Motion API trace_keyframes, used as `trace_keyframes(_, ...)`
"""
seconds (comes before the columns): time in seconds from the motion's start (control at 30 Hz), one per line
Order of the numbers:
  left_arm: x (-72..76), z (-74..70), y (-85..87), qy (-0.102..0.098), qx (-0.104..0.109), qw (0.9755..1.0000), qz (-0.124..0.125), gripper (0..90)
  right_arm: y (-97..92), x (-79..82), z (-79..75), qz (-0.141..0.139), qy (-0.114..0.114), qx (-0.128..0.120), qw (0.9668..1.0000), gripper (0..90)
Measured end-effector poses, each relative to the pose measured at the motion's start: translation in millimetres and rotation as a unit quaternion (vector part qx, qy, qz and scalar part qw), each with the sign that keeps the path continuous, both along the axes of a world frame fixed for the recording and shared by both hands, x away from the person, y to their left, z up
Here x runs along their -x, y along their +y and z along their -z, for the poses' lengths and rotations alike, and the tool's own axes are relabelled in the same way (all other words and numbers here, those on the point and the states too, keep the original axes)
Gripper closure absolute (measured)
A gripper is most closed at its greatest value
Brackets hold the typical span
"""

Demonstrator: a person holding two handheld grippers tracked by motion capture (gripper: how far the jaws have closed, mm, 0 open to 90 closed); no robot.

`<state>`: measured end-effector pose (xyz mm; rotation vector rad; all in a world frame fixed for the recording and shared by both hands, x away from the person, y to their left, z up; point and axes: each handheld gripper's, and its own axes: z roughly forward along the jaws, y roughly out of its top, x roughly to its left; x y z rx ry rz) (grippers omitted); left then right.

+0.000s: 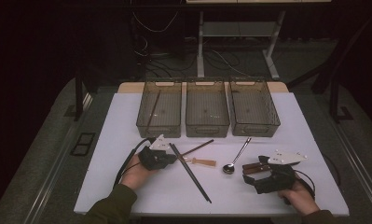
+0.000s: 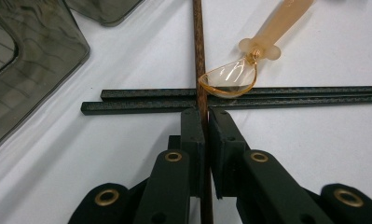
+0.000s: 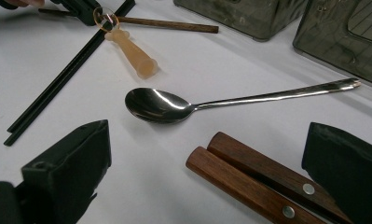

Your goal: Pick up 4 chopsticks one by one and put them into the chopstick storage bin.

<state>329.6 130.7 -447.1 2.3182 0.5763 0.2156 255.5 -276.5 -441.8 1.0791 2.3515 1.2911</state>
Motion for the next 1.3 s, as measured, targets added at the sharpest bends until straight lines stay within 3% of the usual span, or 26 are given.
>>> trace_keyframes(0.6,-0.3,-2.4,2.5,0.01,0.005,0.9998,-0.017,84.2,0.1,0.2,0.0,-0.001,-0.001,0.0,1.0,1.5)
trace_keyframes(1.03,0.1,-11.2,13.9,0.013,0.011,0.9994,-0.029,84.2,0.0,0.4,-0.2,-0.003,-0.001,0.001,1.0,1.5)
trace_keyframes(1.3,1.5,-16.8,22.6,0.01,0.025,0.9991,-0.033,84.2,-0.4,0.4,-0.4,-0.003,-0.001,0.001,1.0,1.5)
